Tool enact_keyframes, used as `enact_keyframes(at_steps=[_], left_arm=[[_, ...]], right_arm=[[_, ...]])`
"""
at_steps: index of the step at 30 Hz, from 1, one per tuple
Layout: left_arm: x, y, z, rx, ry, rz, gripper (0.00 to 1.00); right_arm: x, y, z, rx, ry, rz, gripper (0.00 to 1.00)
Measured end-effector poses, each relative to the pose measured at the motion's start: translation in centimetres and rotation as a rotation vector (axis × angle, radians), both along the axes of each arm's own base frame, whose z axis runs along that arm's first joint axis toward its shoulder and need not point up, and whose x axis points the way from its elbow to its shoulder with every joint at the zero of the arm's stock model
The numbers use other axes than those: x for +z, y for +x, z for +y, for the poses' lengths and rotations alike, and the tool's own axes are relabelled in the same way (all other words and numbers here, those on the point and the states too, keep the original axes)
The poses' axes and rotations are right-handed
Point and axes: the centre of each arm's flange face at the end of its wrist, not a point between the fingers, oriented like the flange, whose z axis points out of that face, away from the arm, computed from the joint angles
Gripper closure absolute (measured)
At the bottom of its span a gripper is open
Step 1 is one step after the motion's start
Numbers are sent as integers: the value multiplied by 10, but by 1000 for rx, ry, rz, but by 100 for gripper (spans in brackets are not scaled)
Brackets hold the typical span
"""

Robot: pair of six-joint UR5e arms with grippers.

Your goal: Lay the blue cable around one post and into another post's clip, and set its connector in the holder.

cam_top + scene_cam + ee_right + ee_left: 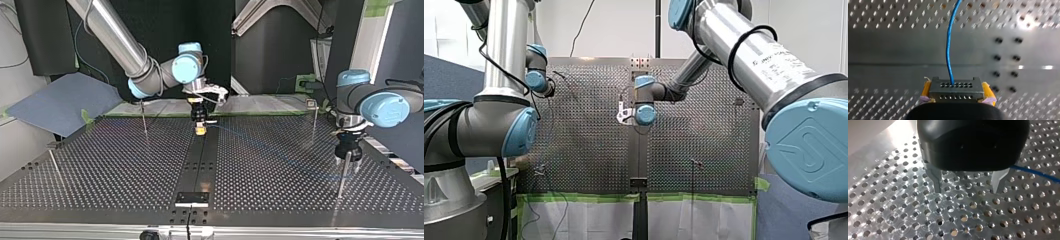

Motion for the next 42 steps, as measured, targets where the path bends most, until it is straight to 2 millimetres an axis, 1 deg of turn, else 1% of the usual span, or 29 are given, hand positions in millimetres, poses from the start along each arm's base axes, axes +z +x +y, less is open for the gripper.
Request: enact_keyframes(at_steps=[8, 17, 23, 27, 35, 36, 39, 42], left_arm=[[0, 0, 2, 22, -64, -16, 0], [0, -1, 5, 65, -110, -27, 0], [0, -1, 4, 64, -112, -26, 0], [0, -1, 3, 64, -111, -27, 0], [0, -1, 1, 62, -109, -25, 0], [0, -1, 1, 62, -109, -25, 0], [0, -1, 0, 61, -108, -24, 0], [0, -1, 0, 61, -108, -25, 0]], right_arm=[[-24, -23, -3, -88, 13, -26, 100], [-48, -58, -19, -193, 14, -33, 100], [-64, -90, -36, -251, 19, -52, 100], [-77, -115, -48, -283, 23, -64, 100], [-99, -161, -66, -352, 22, -66, 100], [-102, -167, -67, -361, 21, -66, 100], [-109, -175, -65, -369, 22, -67, 100], [-116, -177, -58, -367, 23, -67, 100]])
